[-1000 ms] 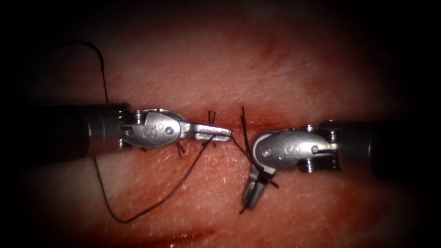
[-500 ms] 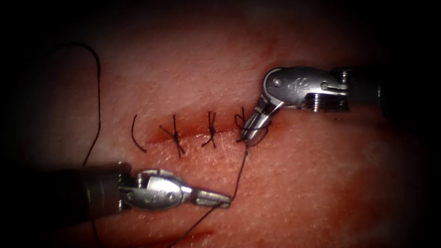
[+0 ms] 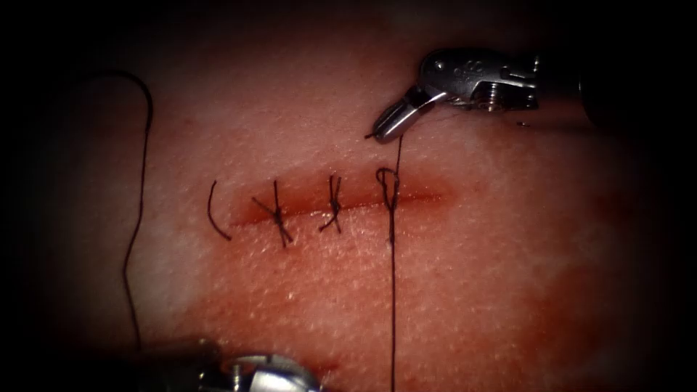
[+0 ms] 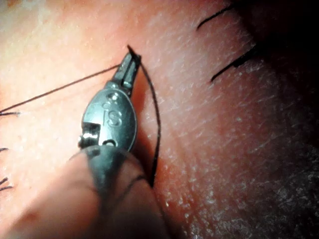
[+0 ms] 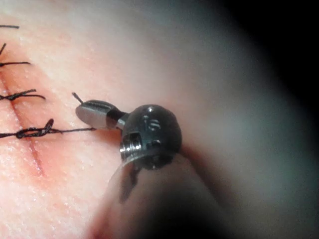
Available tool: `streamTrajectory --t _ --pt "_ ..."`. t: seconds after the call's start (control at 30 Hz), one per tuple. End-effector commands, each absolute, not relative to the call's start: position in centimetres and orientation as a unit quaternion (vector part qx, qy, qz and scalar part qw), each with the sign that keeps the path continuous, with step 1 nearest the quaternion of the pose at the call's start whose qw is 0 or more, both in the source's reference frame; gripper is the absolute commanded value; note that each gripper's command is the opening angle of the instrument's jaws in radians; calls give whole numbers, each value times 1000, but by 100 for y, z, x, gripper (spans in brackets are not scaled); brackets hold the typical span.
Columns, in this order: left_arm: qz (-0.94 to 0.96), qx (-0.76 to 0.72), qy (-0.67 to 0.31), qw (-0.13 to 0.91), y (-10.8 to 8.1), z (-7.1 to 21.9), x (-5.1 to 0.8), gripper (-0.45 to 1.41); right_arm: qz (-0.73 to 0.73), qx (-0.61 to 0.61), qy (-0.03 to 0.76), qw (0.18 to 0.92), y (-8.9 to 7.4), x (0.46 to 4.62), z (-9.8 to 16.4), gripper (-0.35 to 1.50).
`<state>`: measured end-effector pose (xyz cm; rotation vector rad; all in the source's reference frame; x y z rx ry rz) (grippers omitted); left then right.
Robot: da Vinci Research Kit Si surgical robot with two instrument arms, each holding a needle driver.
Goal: Wound Closure
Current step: Pull upward on tail with right end-effector while tensioning downward with left jaws on long end of suture
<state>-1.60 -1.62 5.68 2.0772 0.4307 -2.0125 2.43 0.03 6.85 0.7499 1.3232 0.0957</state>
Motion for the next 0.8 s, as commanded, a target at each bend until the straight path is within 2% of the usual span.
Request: streamTrajectory --t 0.03,0.57,0.8 --pt "-680 709 151 111 -166 570 -167 -45 46 337 600 724 6 251 687 -35" --pt "-659 694 240 165 -241 579 -188 -45 64 297 597 742 10 268 691 -35" --pt "-655 693 248 171 -237 580 -198 -45 80 260 595 757 12 265 694 -35"
